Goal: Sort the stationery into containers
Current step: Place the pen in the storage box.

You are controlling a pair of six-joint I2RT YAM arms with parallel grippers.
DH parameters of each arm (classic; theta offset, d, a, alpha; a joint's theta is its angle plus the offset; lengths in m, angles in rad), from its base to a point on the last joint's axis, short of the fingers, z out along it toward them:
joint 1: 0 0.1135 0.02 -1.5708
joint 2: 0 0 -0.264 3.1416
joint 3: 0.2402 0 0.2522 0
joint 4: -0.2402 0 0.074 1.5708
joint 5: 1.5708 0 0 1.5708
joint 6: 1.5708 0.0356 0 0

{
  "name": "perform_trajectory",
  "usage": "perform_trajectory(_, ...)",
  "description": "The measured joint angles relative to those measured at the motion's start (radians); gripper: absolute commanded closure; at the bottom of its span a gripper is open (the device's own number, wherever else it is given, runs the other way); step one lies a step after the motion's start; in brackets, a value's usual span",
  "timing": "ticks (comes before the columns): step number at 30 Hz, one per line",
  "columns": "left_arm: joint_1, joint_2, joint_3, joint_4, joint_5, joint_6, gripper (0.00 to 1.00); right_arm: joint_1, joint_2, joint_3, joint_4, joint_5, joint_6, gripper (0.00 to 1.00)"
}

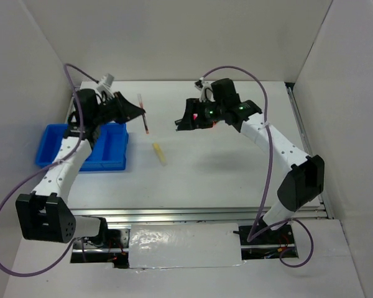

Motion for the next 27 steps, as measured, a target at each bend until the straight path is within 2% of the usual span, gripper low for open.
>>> perform_trajectory(5, 0.191, 0.048, 0.306, -0.408, -0.162, 0.439, 1.00, -0.165, -0.030, -0.014, -0.063, 0.034, -0.105, 0.25)
perform_trajectory(8, 0.318, 0.085, 0.395, -0.568, -0.292, 0.660, 1.00, -0.257, -0.040, -0.019, -0.099, 0.032, -0.163, 0.25)
perform_trajectory(12, 0.457, 0.174, 0.454, -0.701, -0.423, 0.867, 1.00, -0.348, -0.053, -0.067, -0.117, 0.008, -0.204, 0.25)
perform_trajectory(18, 0.600, 0.261, 0.463, -0.770, -0.550, 1.024, 1.00, -0.402, -0.061, -0.135, -0.121, -0.018, -0.219, 0.26)
perform_trajectory(24, 0.628, 0.312, 0.458, -0.753, -0.620, 1.090, 1.00, -0.414, -0.066, -0.158, -0.124, -0.023, -0.225, 0.26)
perform_trajectory(27, 0.632, 0.353, 0.446, -0.724, -0.629, 1.105, 0.96, -0.417, -0.070, -0.161, -0.126, -0.023, -0.232, 0.26)
